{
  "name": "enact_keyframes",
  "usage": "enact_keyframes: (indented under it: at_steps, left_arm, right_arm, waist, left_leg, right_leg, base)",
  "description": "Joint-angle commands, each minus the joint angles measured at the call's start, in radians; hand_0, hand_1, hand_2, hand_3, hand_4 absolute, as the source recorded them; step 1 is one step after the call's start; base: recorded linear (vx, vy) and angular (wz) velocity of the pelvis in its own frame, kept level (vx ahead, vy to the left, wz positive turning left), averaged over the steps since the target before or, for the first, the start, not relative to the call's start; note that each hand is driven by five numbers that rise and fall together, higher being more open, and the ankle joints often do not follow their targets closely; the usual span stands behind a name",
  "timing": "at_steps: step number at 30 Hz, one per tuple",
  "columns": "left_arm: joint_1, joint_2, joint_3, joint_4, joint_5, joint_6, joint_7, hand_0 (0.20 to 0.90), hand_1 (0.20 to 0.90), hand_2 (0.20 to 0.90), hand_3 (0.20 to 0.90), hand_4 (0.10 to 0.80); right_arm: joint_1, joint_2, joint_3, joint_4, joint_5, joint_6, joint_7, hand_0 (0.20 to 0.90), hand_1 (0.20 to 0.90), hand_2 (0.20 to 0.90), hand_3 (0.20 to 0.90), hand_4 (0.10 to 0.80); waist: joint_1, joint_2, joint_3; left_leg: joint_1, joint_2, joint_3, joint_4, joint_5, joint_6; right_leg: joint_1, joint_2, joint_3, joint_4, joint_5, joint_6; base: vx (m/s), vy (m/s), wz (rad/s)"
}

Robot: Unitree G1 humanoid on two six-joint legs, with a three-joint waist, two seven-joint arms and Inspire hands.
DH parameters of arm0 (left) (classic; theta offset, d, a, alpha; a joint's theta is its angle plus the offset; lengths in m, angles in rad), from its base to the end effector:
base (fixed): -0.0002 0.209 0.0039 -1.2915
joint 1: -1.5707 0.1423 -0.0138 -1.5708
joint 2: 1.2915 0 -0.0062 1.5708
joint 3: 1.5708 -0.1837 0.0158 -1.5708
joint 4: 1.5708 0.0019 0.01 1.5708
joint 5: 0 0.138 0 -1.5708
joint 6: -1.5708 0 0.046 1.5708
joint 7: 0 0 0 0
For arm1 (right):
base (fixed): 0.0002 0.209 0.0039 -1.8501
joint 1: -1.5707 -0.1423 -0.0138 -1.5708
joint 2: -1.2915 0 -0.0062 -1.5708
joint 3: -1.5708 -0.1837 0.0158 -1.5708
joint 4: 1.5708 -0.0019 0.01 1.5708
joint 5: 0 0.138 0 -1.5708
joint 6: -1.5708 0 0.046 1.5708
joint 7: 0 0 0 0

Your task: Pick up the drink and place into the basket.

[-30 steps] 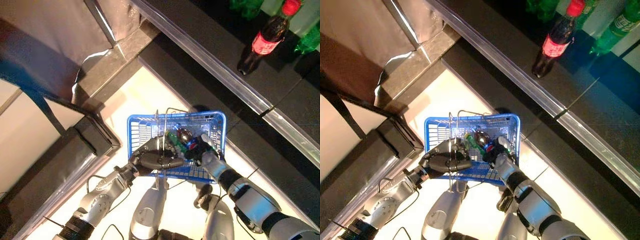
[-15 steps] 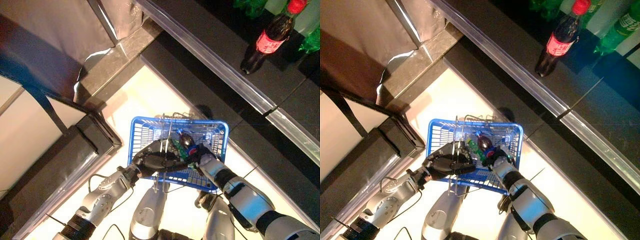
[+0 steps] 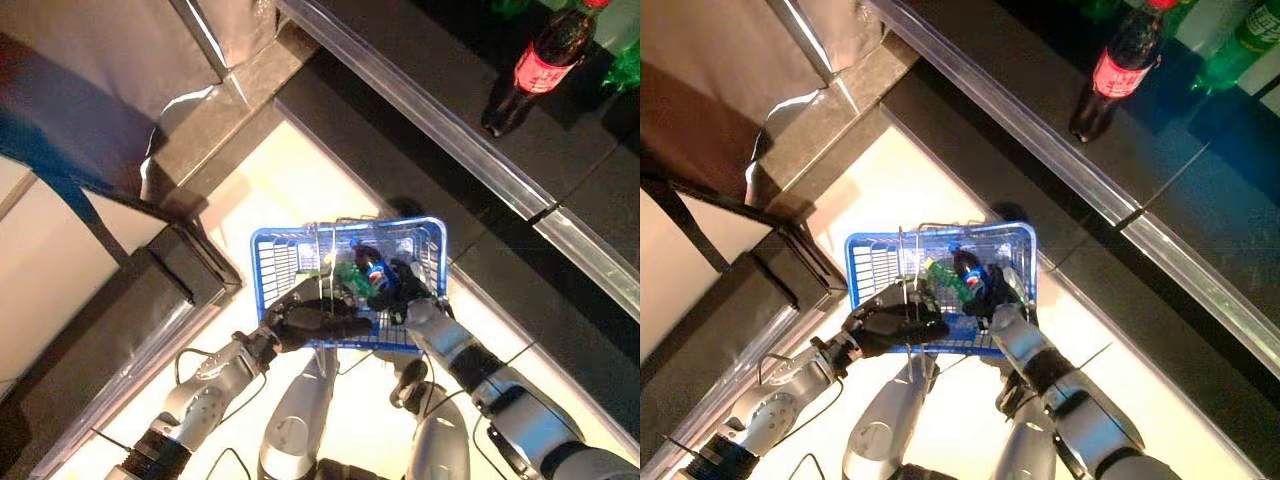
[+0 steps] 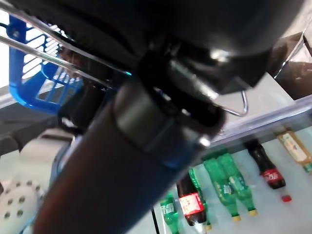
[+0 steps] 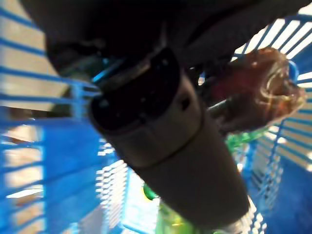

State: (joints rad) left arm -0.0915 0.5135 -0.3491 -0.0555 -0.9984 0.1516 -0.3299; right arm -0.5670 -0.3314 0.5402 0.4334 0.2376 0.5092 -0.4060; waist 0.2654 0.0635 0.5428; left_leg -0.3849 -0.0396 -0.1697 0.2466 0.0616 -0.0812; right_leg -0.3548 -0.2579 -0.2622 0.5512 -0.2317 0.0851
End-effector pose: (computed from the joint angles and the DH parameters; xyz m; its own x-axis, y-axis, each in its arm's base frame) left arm 0.2088 0.1703 0.0567 0.7536 -0.6573 -0.0100 0.5671 0.6576 -0.4959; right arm 0.2850 -0.1236 0.0545 0.9254 -0.1244 -0.3581 -0.0813 0.8576 -0.5079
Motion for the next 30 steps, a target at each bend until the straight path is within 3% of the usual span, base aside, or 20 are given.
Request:
enact_keyframes:
  at_steps: [1, 5, 8, 13, 21, 23, 24, 25, 26, 28, 30]
  left_arm:
    - [-0.159, -0.126, 0.156, -0.498, -0.067, -0.321, -0.129, 0.300, 0.300, 0.300, 0.200, 0.100]
    - [-0.396, -0.191, 0.048, -0.443, 0.087, -0.301, 0.144, 0.300, 0.300, 0.300, 0.200, 0.100]
    - [-0.494, -0.200, 0.030, -0.406, 0.120, -0.306, 0.263, 0.300, 0.300, 0.300, 0.200, 0.100]
    - [-0.580, -0.228, 0.020, -0.359, 0.153, -0.304, 0.418, 0.300, 0.300, 0.300, 0.200, 0.100]
    - [-0.564, -0.246, 0.026, -0.336, 0.107, -0.272, 0.494, 0.300, 0.300, 0.300, 0.200, 0.100]
    - [-0.500, -0.220, 0.043, -0.334, 0.054, -0.288, 0.473, 0.300, 0.300, 0.300, 0.200, 0.100]
    - [-0.401, -0.175, 0.087, -0.337, -0.006, -0.314, 0.370, 0.300, 0.300, 0.300, 0.200, 0.100]
    - [-0.288, -0.146, 0.139, -0.340, -0.060, -0.329, 0.246, 0.300, 0.300, 0.300, 0.200, 0.100]
    - [-0.114, -0.123, 0.231, -0.350, -0.140, -0.326, 0.059, 0.300, 0.300, 0.300, 0.200, 0.100]
    - [0.157, -0.124, 0.350, -0.360, -0.216, -0.308, -0.189, 0.300, 0.300, 0.300, 0.200, 0.100]
    - [0.213, -0.127, 0.369, -0.361, -0.231, -0.298, -0.215, 0.300, 0.300, 0.300, 0.200, 0.100]
  right_arm:
    - [-0.054, -0.052, -0.036, -0.104, -0.078, 0.033, -0.100, 0.900, 0.900, 0.900, 0.900, 0.800]
    - [-0.145, -0.030, -0.023, -0.199, -0.095, 0.057, -0.094, 0.900, 0.900, 0.900, 0.900, 0.800]
    - [-0.149, -0.055, -0.034, -0.296, -0.132, 0.060, -0.041, 0.900, 0.900, 0.900, 0.900, 0.800]
    - [-0.122, -0.103, -0.068, -0.513, -0.172, 0.068, 0.091, 0.900, 0.900, 0.900, 0.900, 0.800]
    - [-0.051, -0.170, -0.139, -0.763, -0.207, 0.021, 0.242, 0.900, 0.900, 0.900, 0.900, 0.800]
    - [0.003, -0.192, -0.167, -0.814, -0.165, -0.035, 0.257, 0.900, 0.900, 0.900, 0.900, 0.800]
    - [0.072, -0.224, -0.214, -0.839, -0.158, -0.087, 0.272, 0.900, 0.900, 0.900, 0.900, 0.800]
    - [0.162, -0.259, -0.268, -0.871, -0.146, -0.140, 0.290, 0.900, 0.900, 0.900, 0.900, 0.800]
    - [0.317, -0.305, -0.366, -0.920, -0.119, -0.233, 0.317, 0.900, 0.900, 0.900, 0.900, 0.800]
    - [0.566, -0.307, -0.513, -0.956, -0.085, -0.377, 0.386, 0.900, 0.900, 0.900, 0.900, 0.800]
    - [0.617, -0.306, -0.539, -0.956, -0.055, -0.392, 0.408, 0.900, 0.900, 0.900, 0.900, 0.800]
  waist:
    - [-0.029, -0.014, -0.023]
    - [-0.083, -0.059, -0.023]
    - [-0.124, -0.072, -0.023]
    - [-0.188, -0.087, -0.023]
    - [-0.235, -0.099, -0.033]
    - [-0.240, -0.098, -0.049]
    - [-0.232, -0.093, -0.055]
    - [-0.224, -0.090, -0.059]
    - [-0.212, -0.084, -0.073]
    - [-0.195, -0.082, -0.112]
    - [-0.193, -0.086, -0.134]
  left_leg:
    - [0.010, -0.004, 0.027, 0.109, -0.082, 0.083]
    - [0.016, 0.013, 0.050, 0.116, -0.080, 0.082]
    - [0.029, 0.025, 0.071, 0.110, -0.076, 0.079]
    - [0.059, 0.042, 0.105, 0.094, -0.074, 0.074]
    - [0.117, 0.060, 0.132, 0.062, -0.075, 0.069]
    - [0.144, 0.066, 0.139, 0.036, -0.073, 0.066]
    - [0.151, 0.068, 0.141, 0.025, -0.072, 0.063]
    - [0.160, 0.068, 0.142, 0.022, -0.080, 0.063]
    - [0.165, 0.071, 0.144, 0.006, -0.074, 0.062]
    - [0.190, 0.081, 0.152, -0.021, -0.079, 0.061]
    - [0.210, 0.084, 0.156, -0.042, -0.078, 0.060]
  right_leg:
    - [0.050, 0.028, 0.027, -0.117, 0.162, -0.040]
    - [0.044, 0.051, 0.060, -0.110, 0.166, -0.042]
    - [0.041, 0.060, 0.083, -0.105, 0.164, -0.039]
    - [0.046, 0.074, 0.119, -0.105, 0.158, -0.032]
    - [0.079, 0.088, 0.148, -0.121, 0.152, -0.027]
    - [0.101, 0.093, 0.151, -0.145, 0.152, -0.026]
    - [0.108, 0.093, 0.148, -0.156, 0.151, -0.024]
    - [0.118, 0.089, 0.144, -0.161, 0.145, -0.021]
    - [0.125, 0.085, 0.137, -0.186, 0.157, -0.017]
    - [0.158, 0.086, 0.127, -0.234, 0.164, -0.014]
    - [0.186, 0.088, 0.125, -0.267, 0.167, -0.012]
  base:
    - [0.018, -0.013, -0.10]
    - [0.007, -0.015, -0.13]
    - [-0.009, 0.057, -0.19]
    - [-0.017, 0.070, -0.26]
    - [-0.005, 0.019, -0.10]
    - [0.001, -0.010, -0.04]
    - [-0.021, -0.019, -0.05]
    - [-0.063, -0.030, -0.08]
    - [-0.057, -0.047, -0.10]
    - [-0.036, -0.068, -0.09]
    - [0.021, -0.052, -0.08]
